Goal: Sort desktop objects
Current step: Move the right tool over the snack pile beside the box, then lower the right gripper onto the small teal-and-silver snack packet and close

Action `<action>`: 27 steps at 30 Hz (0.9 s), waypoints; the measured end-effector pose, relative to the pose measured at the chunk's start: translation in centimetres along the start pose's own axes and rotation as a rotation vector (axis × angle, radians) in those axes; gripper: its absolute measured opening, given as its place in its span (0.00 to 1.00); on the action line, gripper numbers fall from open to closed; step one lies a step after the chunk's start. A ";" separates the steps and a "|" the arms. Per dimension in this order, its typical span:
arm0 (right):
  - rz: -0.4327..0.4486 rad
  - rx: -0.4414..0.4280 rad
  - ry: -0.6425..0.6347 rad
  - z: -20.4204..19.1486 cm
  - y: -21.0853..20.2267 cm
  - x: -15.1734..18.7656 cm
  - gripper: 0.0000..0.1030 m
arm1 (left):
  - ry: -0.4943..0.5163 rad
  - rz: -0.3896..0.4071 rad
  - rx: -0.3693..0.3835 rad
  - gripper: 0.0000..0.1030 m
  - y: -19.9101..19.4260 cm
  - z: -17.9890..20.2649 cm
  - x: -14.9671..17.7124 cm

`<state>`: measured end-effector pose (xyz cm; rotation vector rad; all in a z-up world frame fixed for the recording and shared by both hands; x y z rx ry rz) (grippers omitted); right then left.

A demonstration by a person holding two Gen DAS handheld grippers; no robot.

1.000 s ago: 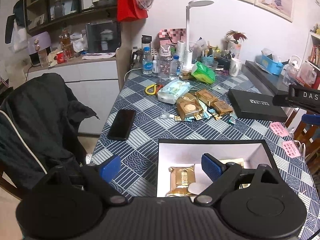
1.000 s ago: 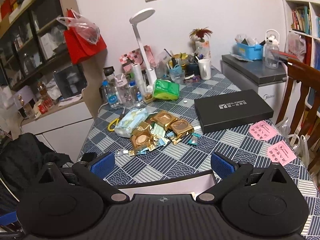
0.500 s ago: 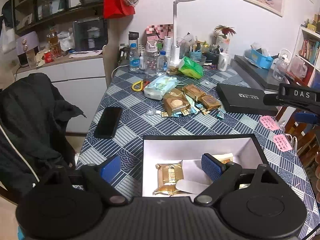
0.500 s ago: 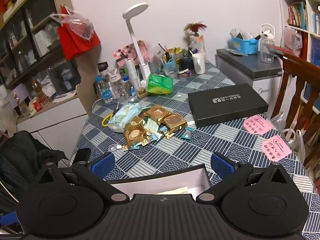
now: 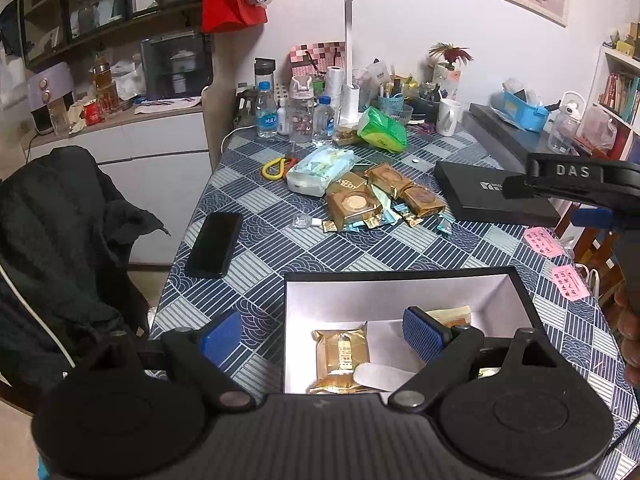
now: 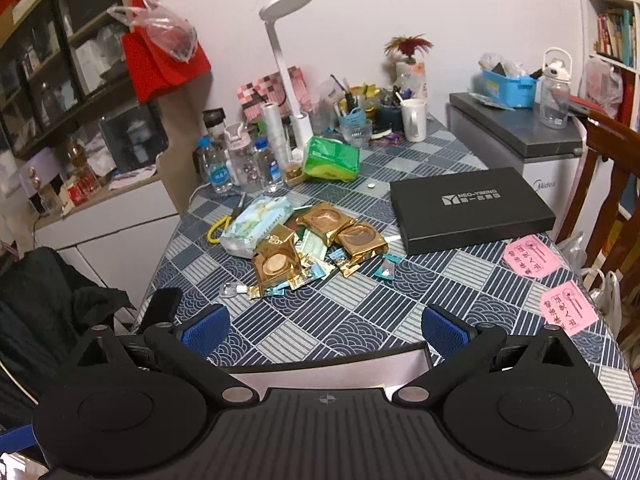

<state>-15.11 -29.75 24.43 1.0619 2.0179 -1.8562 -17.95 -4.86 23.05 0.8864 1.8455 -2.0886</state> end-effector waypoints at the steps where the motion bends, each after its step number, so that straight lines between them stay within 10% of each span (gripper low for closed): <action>1: -0.002 0.007 -0.007 -0.1 0.4 -0.2 1.00 | 0.001 0.000 -0.002 1.00 0.1 0.0 0.0; 27: -0.082 0.158 -0.123 -1.8 11.0 -6.1 1.00 | 0.048 -0.015 -0.005 1.00 1.8 0.3 -0.7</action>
Point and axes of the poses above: each gripper's, at about its wrist camera, not at the fingertips, and y roughly the way its jaws point, z to its right, x to its underside, the point moved 2 cm from there along y, roughly the way its jaws point, and after that the axes turned 11 degrees about -z, right-handed, at the moved point
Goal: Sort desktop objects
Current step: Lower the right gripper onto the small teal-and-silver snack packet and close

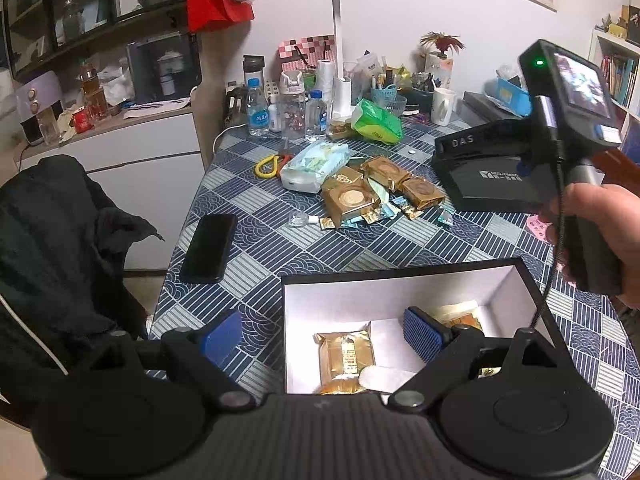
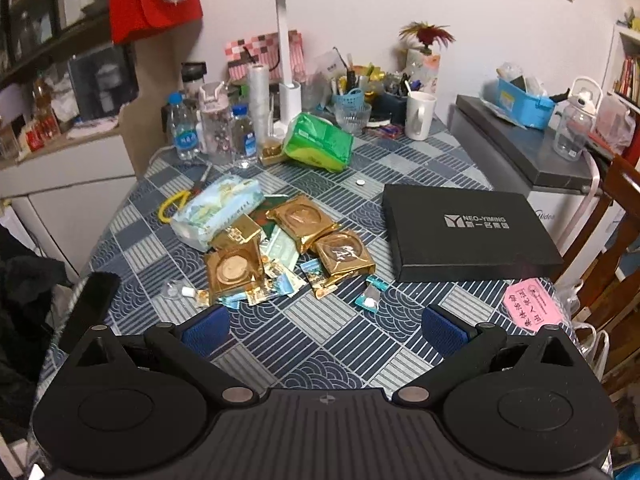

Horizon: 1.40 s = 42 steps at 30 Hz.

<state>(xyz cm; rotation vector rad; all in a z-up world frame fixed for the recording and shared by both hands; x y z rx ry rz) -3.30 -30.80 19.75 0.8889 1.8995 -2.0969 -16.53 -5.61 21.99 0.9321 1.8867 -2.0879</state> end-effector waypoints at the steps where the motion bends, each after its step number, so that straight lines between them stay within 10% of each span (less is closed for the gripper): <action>1: -0.005 0.002 0.000 0.0 0.4 -0.1 1.00 | 0.002 -0.001 -0.001 1.00 0.1 0.0 -0.1; 35: -0.267 0.067 0.082 4.4 17.6 -7.0 1.00 | 0.029 -0.074 -0.001 1.00 4.3 0.6 -1.5; 42: -0.318 0.030 0.149 5.2 20.5 -6.7 0.70 | 0.028 -0.095 -0.005 1.00 5.3 0.5 -1.7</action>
Point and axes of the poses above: each gripper's, at about its wrist camera, not at the fingertips, and y roughly the way its jaws point, z to its right, x to its underside, the point moved 2 cm from there along y, roughly the way its jaws point, and after that the axes turned 11 degrees about -z, right-handed, at the moved point
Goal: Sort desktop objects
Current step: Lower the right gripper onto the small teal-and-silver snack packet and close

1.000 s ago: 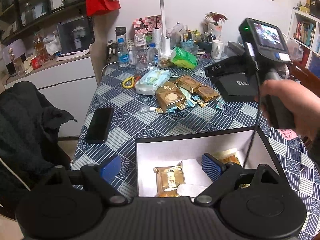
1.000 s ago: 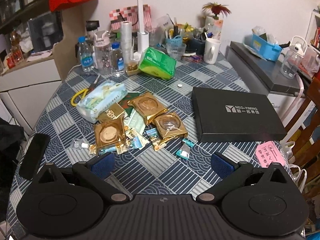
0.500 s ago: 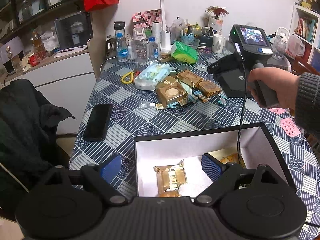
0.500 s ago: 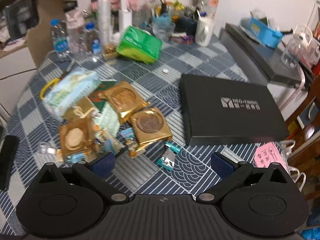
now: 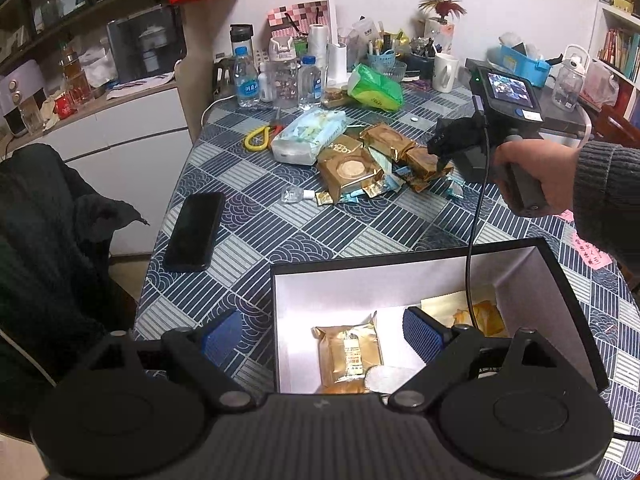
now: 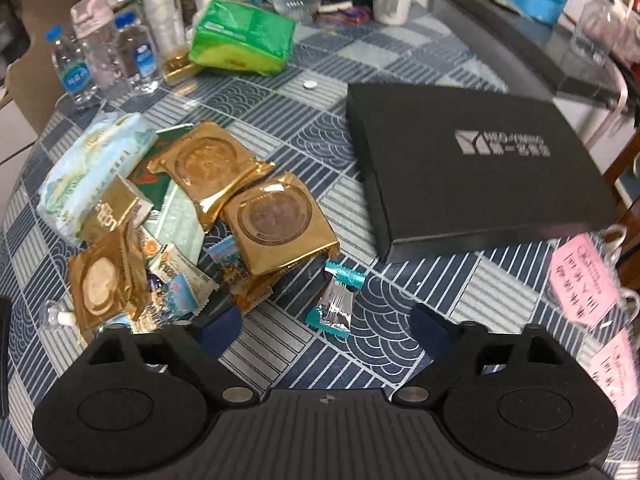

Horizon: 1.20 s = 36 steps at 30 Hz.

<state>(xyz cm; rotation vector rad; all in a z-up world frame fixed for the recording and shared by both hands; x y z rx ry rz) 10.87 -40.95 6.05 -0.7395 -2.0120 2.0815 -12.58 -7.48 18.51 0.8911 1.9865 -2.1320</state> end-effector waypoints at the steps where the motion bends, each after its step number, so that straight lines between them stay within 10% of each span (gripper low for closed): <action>1: -0.009 -0.010 0.013 0.2 0.4 -0.1 0.68 | 0.000 -0.003 0.000 1.00 0.1 0.0 0.0; 36: -0.023 -0.021 0.085 1.3 5.3 -1.3 0.28 | -0.015 -0.062 -0.015 1.00 2.3 -0.4 -0.2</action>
Point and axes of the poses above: each gripper's, at about its wrist camera, not at the fingertips, and y roughly the way its jaws point, z to its right, x to its underside, the point moved 2 cm from there along y, roughly the way its jaws point, and after that the axes turned 11 degrees about -z, right-handed, at the moved point
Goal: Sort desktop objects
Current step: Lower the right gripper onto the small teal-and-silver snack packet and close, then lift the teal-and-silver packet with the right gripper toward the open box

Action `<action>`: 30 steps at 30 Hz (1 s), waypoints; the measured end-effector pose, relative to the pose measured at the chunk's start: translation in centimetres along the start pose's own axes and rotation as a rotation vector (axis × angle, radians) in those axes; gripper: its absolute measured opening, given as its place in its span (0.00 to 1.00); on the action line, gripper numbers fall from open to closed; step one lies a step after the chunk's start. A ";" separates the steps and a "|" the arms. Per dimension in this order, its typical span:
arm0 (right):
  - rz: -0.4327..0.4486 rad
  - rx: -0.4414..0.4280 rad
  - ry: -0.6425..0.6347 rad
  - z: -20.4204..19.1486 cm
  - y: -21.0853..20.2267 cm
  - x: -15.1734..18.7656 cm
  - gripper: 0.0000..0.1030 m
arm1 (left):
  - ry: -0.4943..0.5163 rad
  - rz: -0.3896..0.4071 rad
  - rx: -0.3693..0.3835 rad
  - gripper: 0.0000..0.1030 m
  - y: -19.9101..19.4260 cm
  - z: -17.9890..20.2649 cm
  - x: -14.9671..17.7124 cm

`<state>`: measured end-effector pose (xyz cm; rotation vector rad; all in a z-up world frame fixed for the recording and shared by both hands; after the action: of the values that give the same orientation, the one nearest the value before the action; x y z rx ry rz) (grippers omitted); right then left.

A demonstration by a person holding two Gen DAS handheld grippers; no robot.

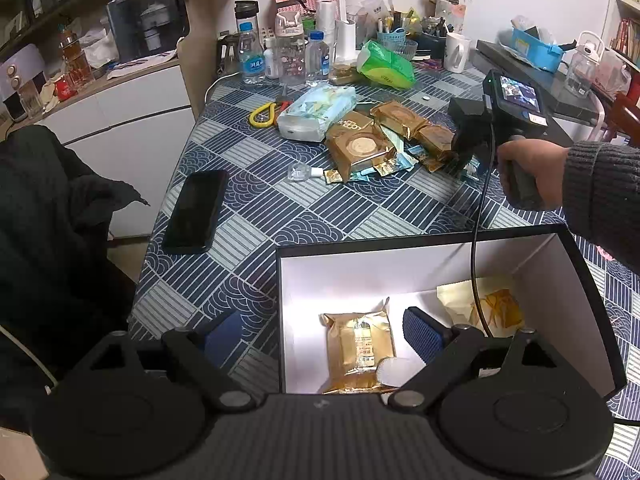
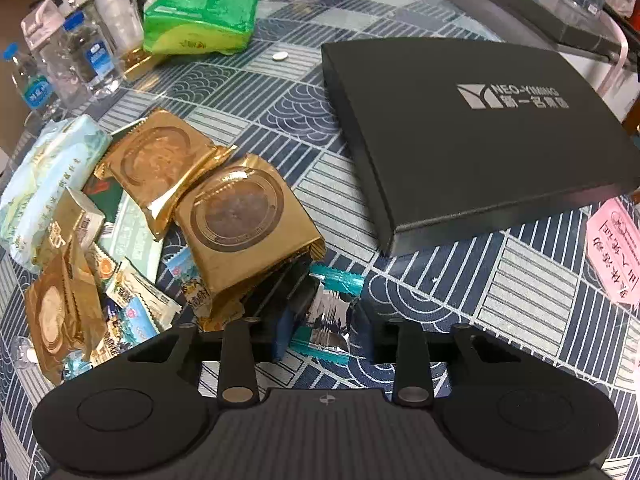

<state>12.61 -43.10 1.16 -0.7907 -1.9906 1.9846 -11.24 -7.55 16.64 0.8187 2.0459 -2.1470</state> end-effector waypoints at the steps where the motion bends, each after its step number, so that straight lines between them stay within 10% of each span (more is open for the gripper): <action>1: 0.005 0.002 0.001 0.0 0.0 0.0 0.28 | 0.000 -0.001 -0.001 1.00 0.0 0.0 0.0; 30: 0.112 -0.025 -0.031 0.0 -6.9 3.7 0.23 | 0.020 0.079 0.009 1.00 -3.4 0.5 1.5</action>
<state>8.06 -40.82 7.08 -0.9019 -2.0333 2.0488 -14.05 -7.19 19.10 0.9095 1.9787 -2.1168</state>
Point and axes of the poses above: each gripper's, at about its wrist camera, not at the fingertips, and y roughly the way its jaws point, z to its right, x to its underside, the point moved 2 cm from there along y, roughly the way its jaws point, and after that the axes turned 11 degrees about -z, right-handed, at the moved point
